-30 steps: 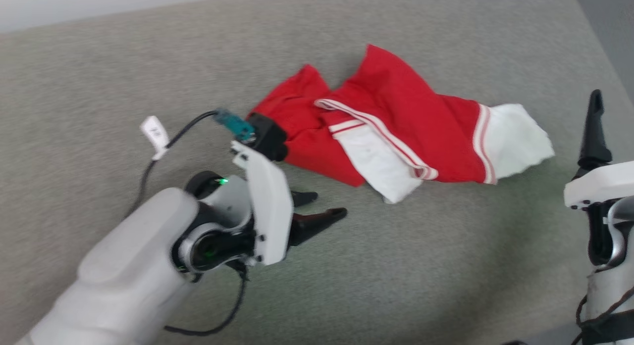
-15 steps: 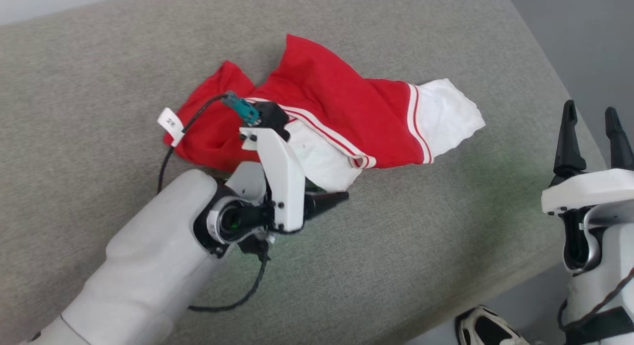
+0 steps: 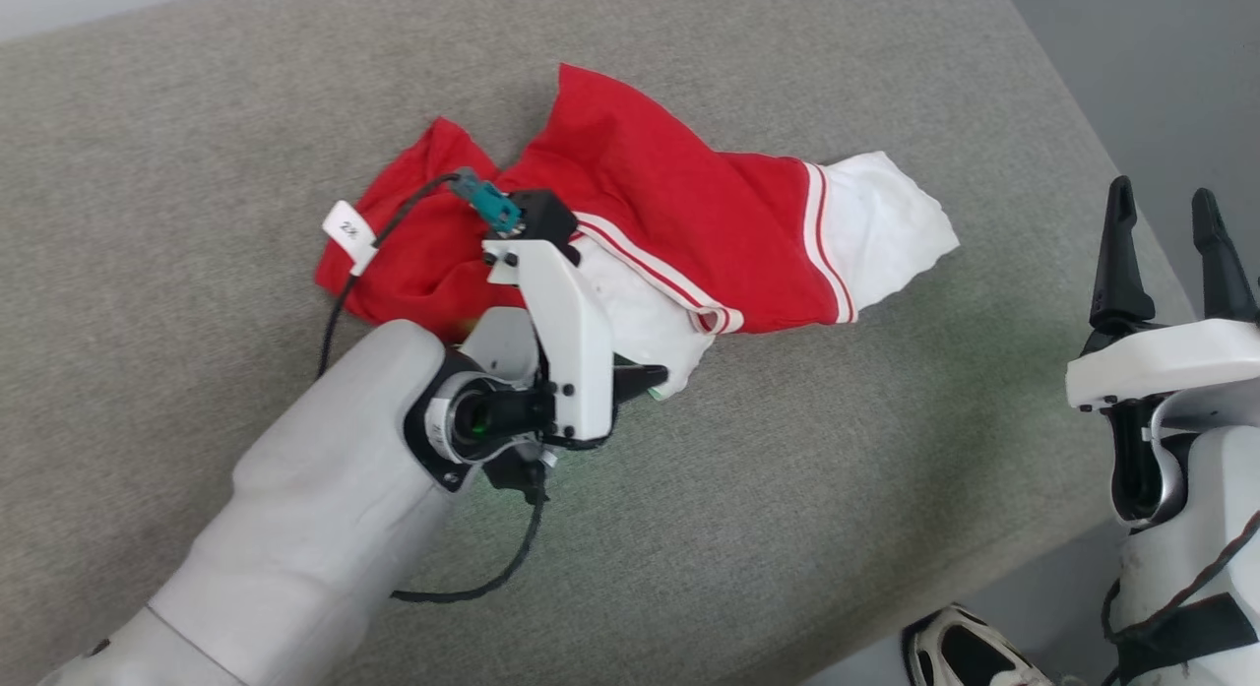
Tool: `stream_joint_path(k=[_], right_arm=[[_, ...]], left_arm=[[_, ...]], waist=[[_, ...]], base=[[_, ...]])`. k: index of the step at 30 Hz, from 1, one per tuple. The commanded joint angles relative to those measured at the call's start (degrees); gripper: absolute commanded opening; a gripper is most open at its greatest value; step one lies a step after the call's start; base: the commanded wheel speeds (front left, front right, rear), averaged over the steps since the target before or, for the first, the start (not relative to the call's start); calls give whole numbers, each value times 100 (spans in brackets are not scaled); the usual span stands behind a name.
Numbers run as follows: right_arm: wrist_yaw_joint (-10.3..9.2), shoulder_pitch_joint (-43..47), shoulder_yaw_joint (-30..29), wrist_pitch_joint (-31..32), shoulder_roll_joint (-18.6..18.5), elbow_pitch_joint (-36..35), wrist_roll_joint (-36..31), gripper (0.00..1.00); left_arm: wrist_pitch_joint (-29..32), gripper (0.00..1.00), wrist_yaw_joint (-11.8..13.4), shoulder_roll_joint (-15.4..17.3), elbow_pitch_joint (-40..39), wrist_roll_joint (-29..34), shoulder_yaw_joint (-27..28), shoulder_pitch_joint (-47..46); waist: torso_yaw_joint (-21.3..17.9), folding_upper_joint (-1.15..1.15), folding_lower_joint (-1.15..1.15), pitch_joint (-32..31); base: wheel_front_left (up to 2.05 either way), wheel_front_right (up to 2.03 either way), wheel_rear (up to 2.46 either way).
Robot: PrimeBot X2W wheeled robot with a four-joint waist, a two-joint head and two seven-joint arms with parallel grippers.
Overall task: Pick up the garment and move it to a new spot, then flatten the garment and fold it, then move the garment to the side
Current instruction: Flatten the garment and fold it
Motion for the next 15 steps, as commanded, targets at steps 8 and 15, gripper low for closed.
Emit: stream_joint_path(k=[8,15], right_arm=[[-14,166,-147,123,3,-215,-277,100],[-14,278,-157,381,2,-553,-410,100]], left_arm=[[61,0,-124,180,-419,-279,215,68],[172,0,21,1140,-1212,-532,795,200]], waist=[[622,0,0,-313],[1292,0,0,-537]], base=[[0,0,0],[0,0,0]])
